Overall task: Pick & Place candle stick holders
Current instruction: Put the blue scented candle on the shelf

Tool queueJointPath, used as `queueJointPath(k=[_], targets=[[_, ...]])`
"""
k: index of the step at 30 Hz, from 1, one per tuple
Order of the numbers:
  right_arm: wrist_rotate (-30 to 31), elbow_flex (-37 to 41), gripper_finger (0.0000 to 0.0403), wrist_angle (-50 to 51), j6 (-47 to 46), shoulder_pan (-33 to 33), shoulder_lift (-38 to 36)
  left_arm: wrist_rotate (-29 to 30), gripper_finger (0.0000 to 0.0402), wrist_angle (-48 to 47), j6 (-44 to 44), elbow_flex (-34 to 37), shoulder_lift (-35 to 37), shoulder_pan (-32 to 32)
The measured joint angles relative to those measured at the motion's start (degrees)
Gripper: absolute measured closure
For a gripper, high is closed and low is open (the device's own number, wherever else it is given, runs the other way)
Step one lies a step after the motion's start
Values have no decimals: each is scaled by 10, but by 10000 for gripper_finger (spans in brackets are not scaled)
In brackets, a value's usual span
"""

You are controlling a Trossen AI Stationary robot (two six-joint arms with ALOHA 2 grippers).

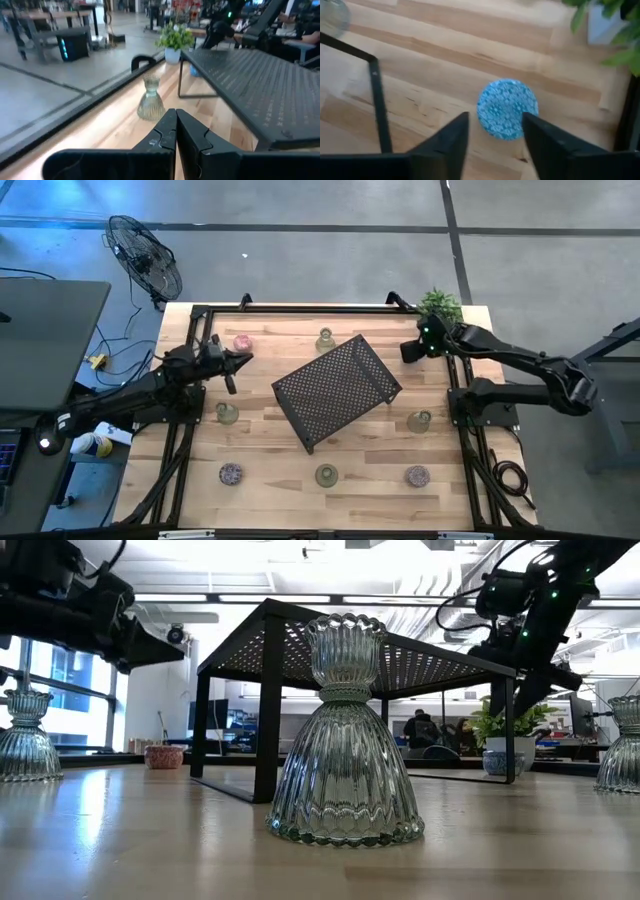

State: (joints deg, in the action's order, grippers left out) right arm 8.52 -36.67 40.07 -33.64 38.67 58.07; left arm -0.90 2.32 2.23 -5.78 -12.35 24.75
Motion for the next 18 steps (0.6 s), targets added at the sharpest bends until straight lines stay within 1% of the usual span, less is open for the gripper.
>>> queueJointPath(k=[4,7,10,18], targets=[[22,0,128,3,-10,-2,37,0,401,1,1,0,-21,0],[24,0,89,0,5,0,67,-1,401,1,1,0,-35,0],[22,0,73,-4,14,-1,89,0,401,2,-1,-1,-41,0],[23,0,73,-29,41,12,131,0,401,6,-4,-2,-41,0]])
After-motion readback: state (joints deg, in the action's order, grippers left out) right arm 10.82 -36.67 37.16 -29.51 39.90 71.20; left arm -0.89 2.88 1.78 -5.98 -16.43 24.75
